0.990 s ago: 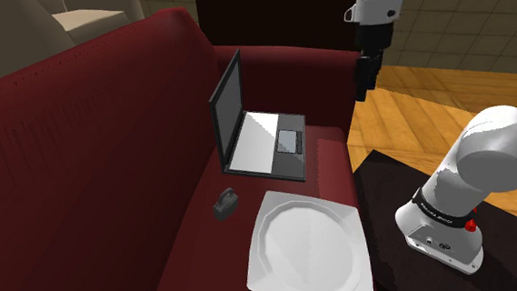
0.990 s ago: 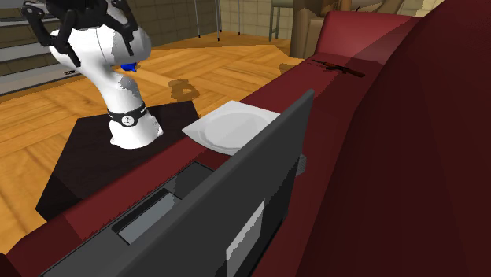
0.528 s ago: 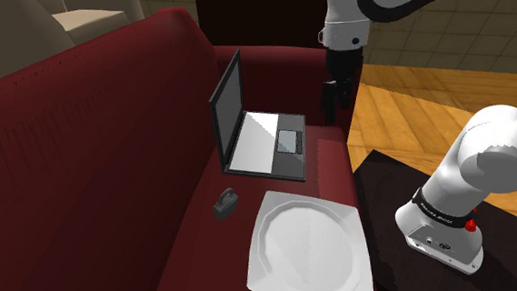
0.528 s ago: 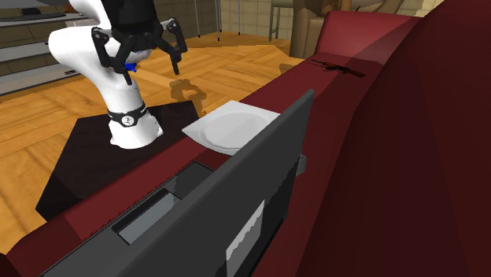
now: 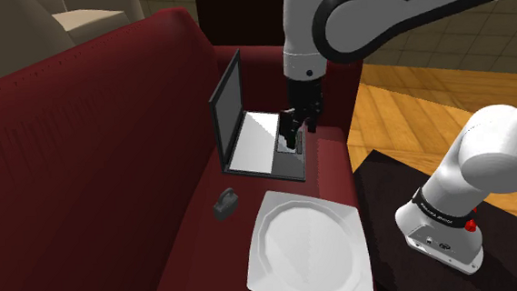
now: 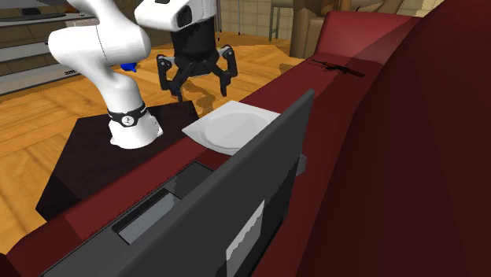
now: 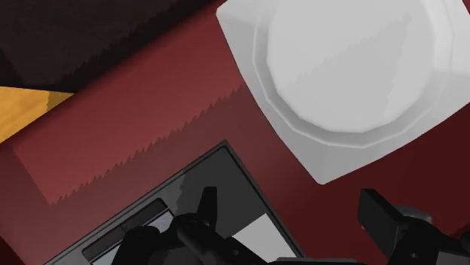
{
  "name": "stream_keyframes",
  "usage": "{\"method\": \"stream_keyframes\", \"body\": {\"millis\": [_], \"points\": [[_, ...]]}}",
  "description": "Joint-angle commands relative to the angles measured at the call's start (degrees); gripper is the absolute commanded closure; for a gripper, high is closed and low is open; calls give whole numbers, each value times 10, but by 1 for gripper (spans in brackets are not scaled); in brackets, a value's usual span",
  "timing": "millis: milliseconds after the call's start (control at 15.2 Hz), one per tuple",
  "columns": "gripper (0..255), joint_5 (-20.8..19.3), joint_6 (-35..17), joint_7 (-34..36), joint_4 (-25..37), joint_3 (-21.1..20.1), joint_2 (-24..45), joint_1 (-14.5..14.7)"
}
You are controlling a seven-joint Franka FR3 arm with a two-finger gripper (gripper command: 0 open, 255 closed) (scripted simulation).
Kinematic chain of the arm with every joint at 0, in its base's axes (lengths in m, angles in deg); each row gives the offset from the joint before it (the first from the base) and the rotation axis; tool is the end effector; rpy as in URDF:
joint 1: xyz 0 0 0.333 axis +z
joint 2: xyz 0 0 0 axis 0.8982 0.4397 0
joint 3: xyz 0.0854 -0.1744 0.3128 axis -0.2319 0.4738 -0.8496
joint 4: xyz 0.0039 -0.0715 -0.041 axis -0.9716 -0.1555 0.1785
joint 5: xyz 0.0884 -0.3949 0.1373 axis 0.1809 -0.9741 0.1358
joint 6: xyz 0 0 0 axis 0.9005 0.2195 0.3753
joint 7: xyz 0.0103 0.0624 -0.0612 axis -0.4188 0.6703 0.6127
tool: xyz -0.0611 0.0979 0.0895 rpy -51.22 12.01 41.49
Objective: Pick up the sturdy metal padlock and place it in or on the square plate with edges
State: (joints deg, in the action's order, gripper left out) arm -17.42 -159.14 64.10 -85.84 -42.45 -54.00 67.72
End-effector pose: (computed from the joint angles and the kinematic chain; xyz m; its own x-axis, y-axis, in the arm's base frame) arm 0.3700 0.2199 0.4313 0.9884 0.0156 -0.1512 0.0086 -0.9988 -0.0472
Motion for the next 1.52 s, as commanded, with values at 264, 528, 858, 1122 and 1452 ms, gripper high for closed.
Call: {"method": "stream_keyframes", "body": {"millis": [264, 528, 858, 1122, 1452], "points": [[0, -32, -79, 108, 59, -64, 121, 0], [0, -86, -119, 192, 116, -95, 216, 6], [0, -175, -145, 300, 206, -101, 342, 38], [0, -240, -144, 371, 296, -84, 440, 83], [0, -251, -169, 379, 287, -77, 459, 90]]}}
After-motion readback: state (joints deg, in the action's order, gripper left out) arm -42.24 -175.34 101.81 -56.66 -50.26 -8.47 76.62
